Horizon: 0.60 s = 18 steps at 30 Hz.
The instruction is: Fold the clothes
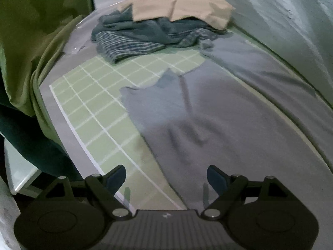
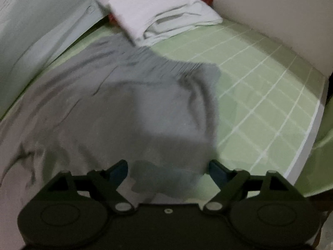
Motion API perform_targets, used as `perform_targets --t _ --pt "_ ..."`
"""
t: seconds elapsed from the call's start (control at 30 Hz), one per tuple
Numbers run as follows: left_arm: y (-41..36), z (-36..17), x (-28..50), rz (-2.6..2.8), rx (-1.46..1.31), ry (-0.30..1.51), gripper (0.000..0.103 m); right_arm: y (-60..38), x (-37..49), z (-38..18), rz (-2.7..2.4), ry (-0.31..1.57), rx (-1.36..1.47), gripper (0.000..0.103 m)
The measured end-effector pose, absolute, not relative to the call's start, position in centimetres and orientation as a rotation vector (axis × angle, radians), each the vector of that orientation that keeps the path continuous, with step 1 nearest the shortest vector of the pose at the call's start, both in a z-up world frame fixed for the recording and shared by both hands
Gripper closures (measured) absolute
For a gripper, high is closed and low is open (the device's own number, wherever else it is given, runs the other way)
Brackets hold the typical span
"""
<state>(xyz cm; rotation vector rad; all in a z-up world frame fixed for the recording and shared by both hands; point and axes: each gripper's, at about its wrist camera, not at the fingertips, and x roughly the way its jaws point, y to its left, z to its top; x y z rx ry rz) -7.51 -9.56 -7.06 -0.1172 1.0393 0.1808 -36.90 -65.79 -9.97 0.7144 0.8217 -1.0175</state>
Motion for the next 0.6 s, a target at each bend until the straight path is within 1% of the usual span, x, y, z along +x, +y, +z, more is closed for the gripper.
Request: perform_targets --t 0.1,0.27,0.37,0.43,0.47,0.5,0.53,0.57,0.6 --pt "-7.7 -7.8 -5.5 0.196 -0.102 1.059 0.017 -63.2 -36.2 -9.5 -1.024 0.822 0.712 0.016" --pt "-4.6 -8.8 -2.4 0.193 -0.088 1.066 0.019 -58.5 -34.5 -8.9 -1.02 0.814 0.701 0.012" --pt "-2.9 -9.2 -0.6 0.179 -0.097 1.066 0.023 -56.0 -33.5 -8.9 -1.033 0.815 0.701 0.01" --pt "-2.2 -9.5 0.4 0.145 -0.084 1.062 0.028 -54.6 -33.0 -8.9 -1.051 0.804 0.711 0.01" --pt "-2.1 -9.6 0.8 0.122 -0.072 1.059 0.029 -54.0 -32.9 -9.0 -1.061 0.796 0.72 0.01" --pt "-2.0 -9.6 1.1 0.094 -0.057 1.053 0.032 -53.5 -32.8 -9.0 -1.072 0.791 0.736 0.01" --pt "-2.1 -9.6 1.3 0.061 -0.037 1.043 0.04 -52.9 -32.6 -9.0 -1.087 0.786 0.752 0.01" --pt "-2.3 -9.5 1.5 0.024 -0.017 1.033 0.045 -52.4 -32.5 -8.9 -1.099 0.775 0.763 0.01" --pt "-2.5 -9.4 1.6 -0.019 0.006 1.022 0.058 -51.9 -32.4 -8.9 -1.106 0.764 0.766 0.01"
